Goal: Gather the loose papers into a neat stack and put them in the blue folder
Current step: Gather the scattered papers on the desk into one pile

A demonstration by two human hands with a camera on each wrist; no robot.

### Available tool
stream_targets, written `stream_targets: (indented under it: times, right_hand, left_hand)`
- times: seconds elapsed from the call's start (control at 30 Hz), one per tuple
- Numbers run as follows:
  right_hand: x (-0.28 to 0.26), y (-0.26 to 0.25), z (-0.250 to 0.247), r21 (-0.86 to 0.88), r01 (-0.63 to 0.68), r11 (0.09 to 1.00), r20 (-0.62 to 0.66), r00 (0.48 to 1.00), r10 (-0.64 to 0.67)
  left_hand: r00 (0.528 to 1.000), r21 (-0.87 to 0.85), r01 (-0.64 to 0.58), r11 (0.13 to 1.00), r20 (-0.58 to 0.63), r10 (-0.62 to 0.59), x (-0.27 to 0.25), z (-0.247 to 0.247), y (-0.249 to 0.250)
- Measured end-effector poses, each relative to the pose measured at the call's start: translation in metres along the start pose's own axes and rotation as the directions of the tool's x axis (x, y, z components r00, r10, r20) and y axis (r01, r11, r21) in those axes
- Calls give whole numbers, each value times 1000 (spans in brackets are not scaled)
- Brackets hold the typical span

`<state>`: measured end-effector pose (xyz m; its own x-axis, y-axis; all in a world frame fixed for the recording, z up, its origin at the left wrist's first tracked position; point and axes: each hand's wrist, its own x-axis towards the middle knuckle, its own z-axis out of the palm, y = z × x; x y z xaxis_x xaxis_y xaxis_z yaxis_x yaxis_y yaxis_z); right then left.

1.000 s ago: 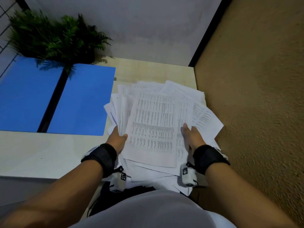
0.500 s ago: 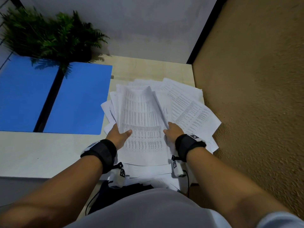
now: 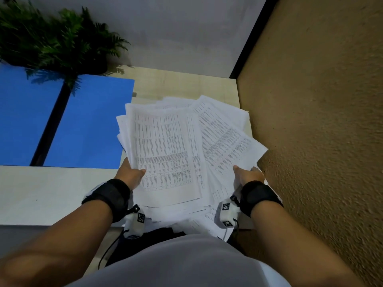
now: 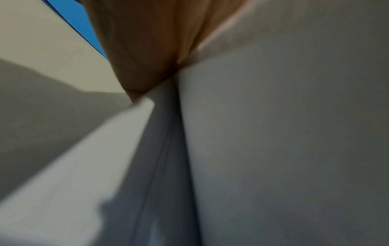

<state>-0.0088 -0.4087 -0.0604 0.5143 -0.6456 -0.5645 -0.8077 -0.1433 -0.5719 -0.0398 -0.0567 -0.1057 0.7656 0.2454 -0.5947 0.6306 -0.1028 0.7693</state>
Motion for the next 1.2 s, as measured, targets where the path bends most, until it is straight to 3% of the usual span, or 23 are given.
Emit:
stream_targets:
  times: [0.07, 0.1, 0.2, 0.27, 0.4, 0.6, 0.7, 0.83, 0.97, 1.1, 1.2]
  right_hand:
    - [2, 4, 0, -131, 63, 989, -58, 996, -72]
    - [3, 6, 0, -103, 112, 988, -53, 992, -118]
    - [1, 9, 0, 188, 163, 969, 24, 985, -171]
    - [-1, 4, -2, 288, 212, 934, -9, 976, -219]
    - [-11, -15, -16, 131, 392, 911, -179, 913, -367]
    - [-30, -38, -44, 3, 495, 869, -215, 849, -483]
    - [-41, -55, -57, -100, 576, 812, -250, 775, -581]
    - [-68, -91, -88, -165, 703, 692, -363, 609, -705]
    - [-82, -124, -113, -2, 794, 608, -477, 533, -699]
    - [-93, -135, -112, 173, 823, 542, -518, 544, -660]
    - [-97, -117, -71, 316, 731, 605, -375, 681, -629]
  left_hand:
    - [999, -18, 26, 1000, 37, -25, 5, -1, -4]
    - [999, -22, 30, 999, 42, -29, 8, -1, -7]
    - [998, -32, 39, 999, 46, -37, 15, -1, -11]
    - [999, -2, 26, 1000, 39, -26, 14, 1, -10]
    - [999, 48, 25, 999, 19, -26, 14, 4, -9]
    - [1000, 74, 31, 997, 0, -31, 18, 6, -11]
    - [999, 28, 37, 999, 18, -37, 19, 5, -13]
    - [1000, 7, 14, 1000, 6, -14, 11, 7, -9]
    - [1000, -6, 0, 1000, 10, 0, 8, 7, -10]
    - [997, -5, -42, 999, 57, 42, 3, 8, -7]
    - [996, -55, -44, 998, 78, 48, -2, 10, -2]
